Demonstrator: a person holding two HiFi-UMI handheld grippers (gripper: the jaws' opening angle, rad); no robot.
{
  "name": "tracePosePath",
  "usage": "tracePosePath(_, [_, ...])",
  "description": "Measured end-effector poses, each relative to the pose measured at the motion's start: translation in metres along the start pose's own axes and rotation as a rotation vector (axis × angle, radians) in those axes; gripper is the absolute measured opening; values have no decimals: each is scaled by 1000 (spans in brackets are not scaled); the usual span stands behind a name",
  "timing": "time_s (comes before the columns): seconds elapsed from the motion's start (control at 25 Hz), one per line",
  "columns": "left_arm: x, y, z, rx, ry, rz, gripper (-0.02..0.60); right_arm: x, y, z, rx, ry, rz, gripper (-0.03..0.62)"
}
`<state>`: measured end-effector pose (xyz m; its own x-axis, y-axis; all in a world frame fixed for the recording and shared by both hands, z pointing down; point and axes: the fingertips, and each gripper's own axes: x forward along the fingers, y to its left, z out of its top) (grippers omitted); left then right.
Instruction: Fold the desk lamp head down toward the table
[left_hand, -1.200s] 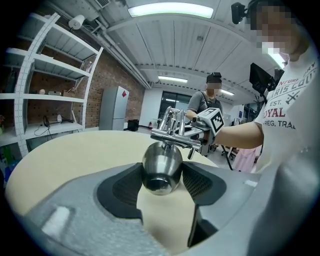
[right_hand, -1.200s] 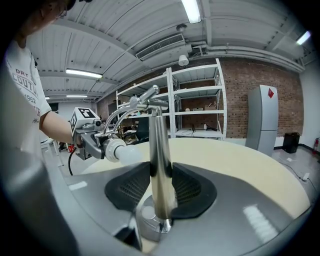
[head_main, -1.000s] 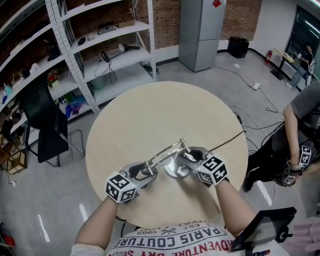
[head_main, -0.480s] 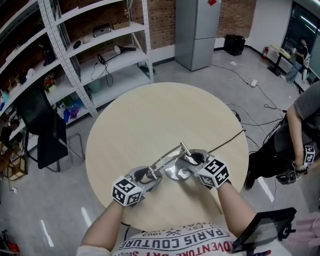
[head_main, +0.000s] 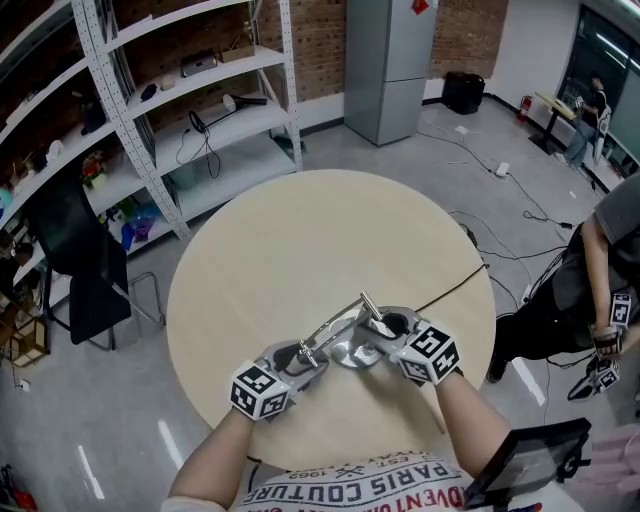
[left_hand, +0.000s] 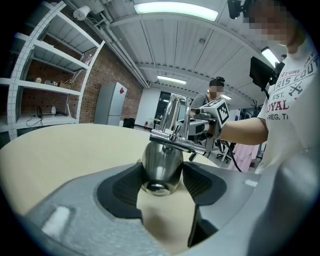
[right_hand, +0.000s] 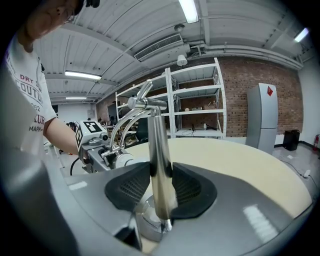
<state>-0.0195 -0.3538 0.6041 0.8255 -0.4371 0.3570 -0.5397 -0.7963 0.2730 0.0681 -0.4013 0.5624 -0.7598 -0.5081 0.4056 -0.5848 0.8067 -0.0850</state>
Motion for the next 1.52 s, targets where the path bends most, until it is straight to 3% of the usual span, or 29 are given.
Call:
tracePosePath(0.36, [4, 1, 2, 0, -12, -21, 264, -1, -3, 1, -5, -9, -19, 137])
tracePosePath(0.64, [-2, 5, -4, -19, 10, 19, 265, -16, -9, -2, -37, -2, -105, 150])
tracePosePath(0.8, [-25, 5, -15, -22, 26, 70, 262, -39, -3, 0, -10, -36, -136, 108])
tracePosePath(0.92, [-40, -9, -21, -57, -2, 87, 250, -57, 13, -2, 7, -59, -156, 10])
tracePosePath(1.08, [-60, -47, 2, -65, -83, 77, 246, -89, 44, 17, 33, -124, -163, 0])
tracePosePath(1.16, [-72, -62, 21, -51, -122, 108, 166, -103, 65, 28, 41, -146, -128, 0])
tracePosePath(1.2, [-77, -69, 30, -48, -134, 130, 25, -110, 76, 33, 56, -159, -109, 0])
tracePosePath(1.24, [-82, -79, 39, -51, -143, 132, 2, -118, 87, 38, 78, -174, -90, 0])
tracePosePath(1.4, [-99, -134, 77, -26, -194, 31, 2, -150, 127, 49, 148, -219, -36, 0])
tracePosePath(1.52, [-113, -159, 94, 11, -204, -1, 2, -158, 154, 49, 142, -209, -24, 0])
